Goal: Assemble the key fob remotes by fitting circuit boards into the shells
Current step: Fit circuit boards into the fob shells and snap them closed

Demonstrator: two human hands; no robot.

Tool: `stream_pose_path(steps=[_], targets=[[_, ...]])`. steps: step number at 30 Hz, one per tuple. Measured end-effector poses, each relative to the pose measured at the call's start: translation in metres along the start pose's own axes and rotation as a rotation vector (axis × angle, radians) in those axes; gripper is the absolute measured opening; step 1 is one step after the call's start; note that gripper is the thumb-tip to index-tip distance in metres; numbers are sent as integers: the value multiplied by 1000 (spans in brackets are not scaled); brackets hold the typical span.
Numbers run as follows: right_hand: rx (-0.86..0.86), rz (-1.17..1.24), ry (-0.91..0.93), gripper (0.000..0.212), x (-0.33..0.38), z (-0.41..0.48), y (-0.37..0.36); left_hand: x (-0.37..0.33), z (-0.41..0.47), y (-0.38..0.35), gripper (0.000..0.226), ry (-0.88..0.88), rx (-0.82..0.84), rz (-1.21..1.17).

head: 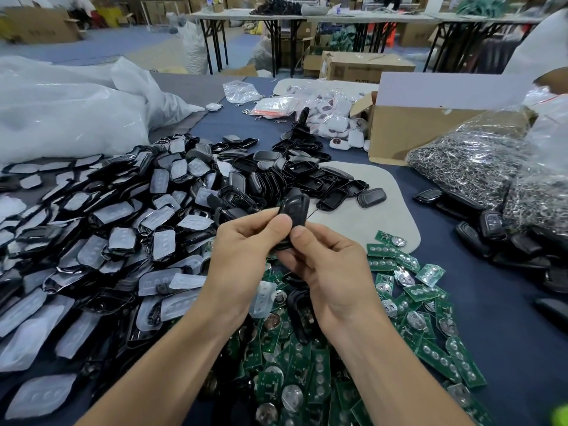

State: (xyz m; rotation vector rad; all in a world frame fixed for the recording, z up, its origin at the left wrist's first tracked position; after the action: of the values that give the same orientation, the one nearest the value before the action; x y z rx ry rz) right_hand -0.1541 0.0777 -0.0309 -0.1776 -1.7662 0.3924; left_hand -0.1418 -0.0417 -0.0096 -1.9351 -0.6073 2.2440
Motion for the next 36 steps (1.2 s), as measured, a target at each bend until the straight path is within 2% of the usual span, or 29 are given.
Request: stream_pose_path(steps=[1, 3, 5, 6, 8, 11, 15, 17, 20, 23, 25, 28, 32, 36], targets=[[12, -43, 15, 12, 1, 1, 2, 0, 0, 0, 27, -30, -4, 39], [-66, -391, 139, 15, 8, 3, 11, -3, 0, 3, 38, -121, -15, 191], [-215, -697, 297, 24, 17, 4, 20, -8, -2, 7, 40, -260, -14, 532], [-228, -702, 353, 31, 21, 3, 21, -9, -4, 7, 41, -307, 5, 696], [-174, -673, 413, 36, 25, 5, 23, -9, -7, 6, 40, -343, 38, 814], [-123, -664, 435, 30, 26, 5, 23, -8, -5, 10, 31, -306, 8, 704], [-28, -361, 308, 36, 24, 6, 22, -10, 1, 13, 32, -250, 8, 393], [21, -308, 285, 32, 24, 6, 19, -11, 2, 11, 32, -240, 23, 314], [57, -346, 275, 21, 24, 6, 19, -9, 0, 9, 31, -237, 25, 348], [34, -366, 306, 14, 26, 6, 20, -7, -4, 3, 16, -241, 114, 416], [38, -335, 329, 11, 26, 6, 20, -6, -5, 1, 10, -246, 147, 378], [70, -265, 356, 20, 25, 4, 18, -4, -7, -1, 10, -248, 155, 275], [78, -236, 392, 14, 26, 3, 15, -2, -7, -1, 14, -260, 144, 231], [57, -292, 438, 28, 23, 3, 15, 1, -1, 0, 20, -190, 154, 199]])
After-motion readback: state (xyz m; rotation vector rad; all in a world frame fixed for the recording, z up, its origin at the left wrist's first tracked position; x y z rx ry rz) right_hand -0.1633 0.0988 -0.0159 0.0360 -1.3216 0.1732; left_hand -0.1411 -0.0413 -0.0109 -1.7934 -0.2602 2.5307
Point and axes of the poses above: each hand's wrist, its own z-axis towards the middle knuckle, its own y-axis out of the back of the hand, x = y × z, the point moved 4 cm from there along z, towards the middle knuckle, and after that the axes turned 13 degrees about -z, right-handed, at the moved point
